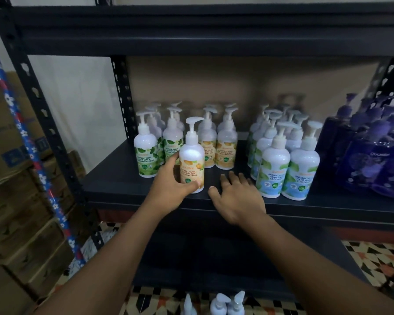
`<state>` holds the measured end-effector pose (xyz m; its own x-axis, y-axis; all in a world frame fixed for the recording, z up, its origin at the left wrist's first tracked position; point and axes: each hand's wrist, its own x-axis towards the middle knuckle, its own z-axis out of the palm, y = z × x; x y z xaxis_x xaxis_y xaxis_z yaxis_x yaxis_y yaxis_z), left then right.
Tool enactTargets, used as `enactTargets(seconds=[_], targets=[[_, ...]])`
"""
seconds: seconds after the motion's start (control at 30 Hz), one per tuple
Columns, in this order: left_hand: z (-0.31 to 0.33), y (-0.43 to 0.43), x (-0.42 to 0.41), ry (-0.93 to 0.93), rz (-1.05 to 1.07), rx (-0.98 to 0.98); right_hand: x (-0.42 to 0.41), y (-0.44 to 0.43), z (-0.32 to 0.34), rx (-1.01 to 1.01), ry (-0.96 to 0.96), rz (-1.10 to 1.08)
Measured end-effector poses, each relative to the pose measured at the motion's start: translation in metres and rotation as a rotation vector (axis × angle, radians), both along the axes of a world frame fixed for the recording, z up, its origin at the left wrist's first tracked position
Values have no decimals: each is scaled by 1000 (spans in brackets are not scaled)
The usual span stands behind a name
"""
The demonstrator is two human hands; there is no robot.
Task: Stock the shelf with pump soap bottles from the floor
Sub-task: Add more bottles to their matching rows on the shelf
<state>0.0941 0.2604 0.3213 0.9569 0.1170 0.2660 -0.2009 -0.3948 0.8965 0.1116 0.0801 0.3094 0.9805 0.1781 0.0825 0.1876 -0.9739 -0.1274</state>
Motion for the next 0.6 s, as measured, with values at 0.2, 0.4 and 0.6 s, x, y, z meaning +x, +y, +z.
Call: enactTargets(seconds=[0.2, 0.4, 0.6], targets=[[-1, -15, 11, -2, 163, 66, -1, 2, -1, -4, -3, -15], [2, -33, 31, -20, 194, 108, -1, 2, -1, 7, -11, -24], [2, -39, 39, -30, 221, 127, -1, 2, -1, 1, -24, -24]])
